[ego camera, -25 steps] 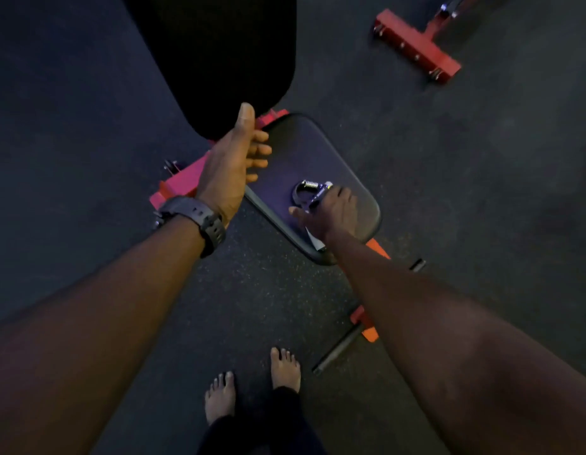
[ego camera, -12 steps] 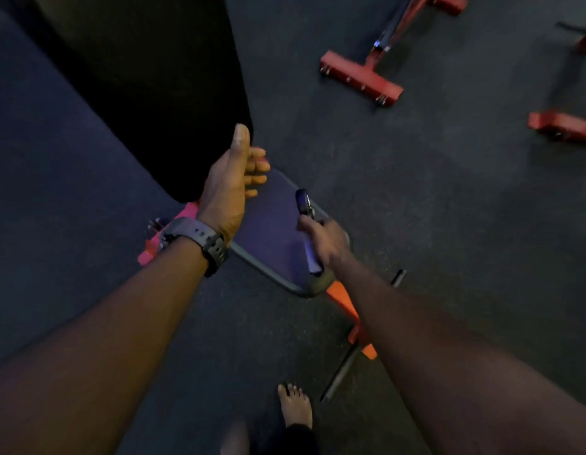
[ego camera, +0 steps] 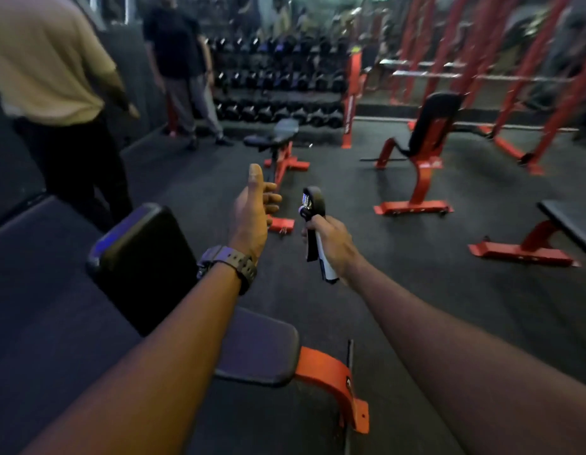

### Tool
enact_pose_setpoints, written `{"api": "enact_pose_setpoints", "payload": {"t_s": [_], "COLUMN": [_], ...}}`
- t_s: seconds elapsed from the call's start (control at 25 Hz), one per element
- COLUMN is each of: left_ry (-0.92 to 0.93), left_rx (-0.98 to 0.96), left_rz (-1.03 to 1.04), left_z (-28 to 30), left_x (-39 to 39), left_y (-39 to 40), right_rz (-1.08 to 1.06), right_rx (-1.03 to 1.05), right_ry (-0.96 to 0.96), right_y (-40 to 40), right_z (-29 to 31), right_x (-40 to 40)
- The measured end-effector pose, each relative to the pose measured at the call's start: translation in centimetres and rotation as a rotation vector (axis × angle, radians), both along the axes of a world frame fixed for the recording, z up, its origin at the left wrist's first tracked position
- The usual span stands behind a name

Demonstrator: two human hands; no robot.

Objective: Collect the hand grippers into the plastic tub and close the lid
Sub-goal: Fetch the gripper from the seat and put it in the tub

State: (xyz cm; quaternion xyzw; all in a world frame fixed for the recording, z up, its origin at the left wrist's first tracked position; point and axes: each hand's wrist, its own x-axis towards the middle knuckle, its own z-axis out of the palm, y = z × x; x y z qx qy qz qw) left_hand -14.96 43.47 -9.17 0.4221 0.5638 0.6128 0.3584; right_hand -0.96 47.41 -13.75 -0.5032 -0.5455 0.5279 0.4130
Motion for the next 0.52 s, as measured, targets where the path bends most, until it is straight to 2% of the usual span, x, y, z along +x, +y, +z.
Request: {"api": "enact_pose_setpoints", "payload": {"t_s": [0.24, 0.32, 0.52], "left_ry": [0.064, 0.067, -0.029], "left_rx": [0.203, 0.300, 0.454], "left_rz": [-0.262, -0.359, -0.669], "left_z": [13.8, 18.1, 24.3], "left_x": [12.5, 18.5, 34.6], "left_y": [-5.2, -6.9, -12.4], "right_rz": [-0.173, -0.263, -0.528], "right_rx": [0.278, 0.368, 0.516], "right_ry": [0.193, 0.191, 0.106], "right_y": [-9.5, -12.9, -22.8], "right_z": [16.7, 21.0, 26.5], "right_x": [13.1, 19.0, 34.8]}}
